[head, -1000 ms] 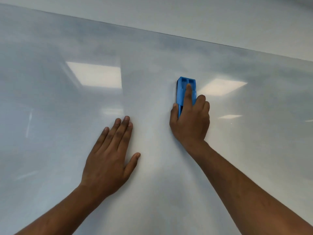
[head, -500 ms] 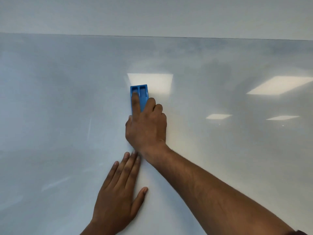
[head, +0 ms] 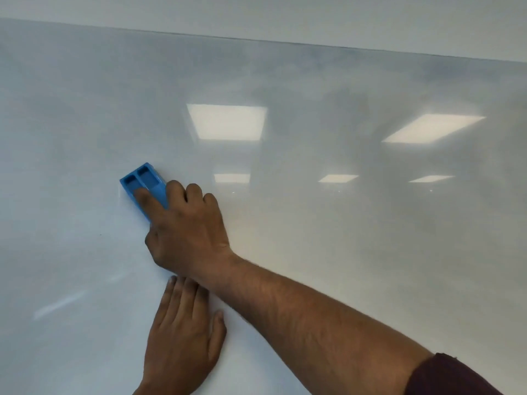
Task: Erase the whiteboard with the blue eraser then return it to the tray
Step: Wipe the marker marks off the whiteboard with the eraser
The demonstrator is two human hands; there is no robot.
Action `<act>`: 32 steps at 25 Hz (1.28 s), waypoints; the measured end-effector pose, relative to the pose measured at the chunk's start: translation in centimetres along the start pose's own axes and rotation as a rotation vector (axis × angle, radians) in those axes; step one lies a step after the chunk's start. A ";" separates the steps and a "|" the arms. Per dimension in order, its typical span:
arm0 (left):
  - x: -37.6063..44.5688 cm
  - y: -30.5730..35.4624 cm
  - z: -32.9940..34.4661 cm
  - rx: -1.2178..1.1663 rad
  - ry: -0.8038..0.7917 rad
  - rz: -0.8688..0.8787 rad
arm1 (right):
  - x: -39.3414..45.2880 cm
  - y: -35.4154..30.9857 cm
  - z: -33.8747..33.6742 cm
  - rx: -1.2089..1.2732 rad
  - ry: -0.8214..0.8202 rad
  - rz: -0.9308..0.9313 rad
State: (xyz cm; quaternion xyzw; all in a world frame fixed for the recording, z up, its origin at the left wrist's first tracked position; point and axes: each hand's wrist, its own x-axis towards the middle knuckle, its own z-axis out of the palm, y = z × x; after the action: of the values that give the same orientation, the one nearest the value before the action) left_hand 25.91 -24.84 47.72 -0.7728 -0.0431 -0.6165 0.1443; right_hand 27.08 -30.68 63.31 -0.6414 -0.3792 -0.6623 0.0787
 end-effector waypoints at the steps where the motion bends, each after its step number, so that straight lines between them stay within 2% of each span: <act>1: 0.2 0.5 0.1 -0.024 0.023 -0.013 | -1.2 2.0 -0.5 0.017 0.007 0.040; 4: 1.5 2.3 0.1 -0.089 0.026 -0.023 | -4.6 8.4 -2.1 0.007 0.017 0.129; 8: 5.2 7.5 0.3 -0.101 0.014 0.047 | -9.2 17.5 -4.4 -0.063 0.008 0.224; 15: 9.7 22.7 3.1 -0.136 0.042 0.105 | -20.5 38.1 -9.0 -0.257 0.050 0.478; 20: 12.1 32.4 5.0 -0.136 0.057 0.109 | -27.5 50.9 -12.2 -0.288 0.060 0.677; 25: 12.4 36.2 6.5 -0.133 0.064 0.105 | -35.0 61.6 -14.6 -0.295 0.077 0.904; 27: 12.2 35.7 6.4 -0.138 0.053 0.121 | -37.4 63.5 -15.5 -0.260 0.073 1.066; 29: 11.6 35.0 6.2 -0.132 0.033 0.147 | -37.9 62.7 -15.3 -0.210 0.067 1.188; 32: 9.5 33.1 6.1 -0.134 0.023 0.168 | -37.4 55.5 -13.3 -0.162 0.087 1.106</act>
State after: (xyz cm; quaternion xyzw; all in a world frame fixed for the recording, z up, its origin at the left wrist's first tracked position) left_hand 41.96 -55.83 50.03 -0.7745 0.0648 -0.6126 0.1437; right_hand 55.55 -91.80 53.07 -0.7207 0.0693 -0.5754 0.3804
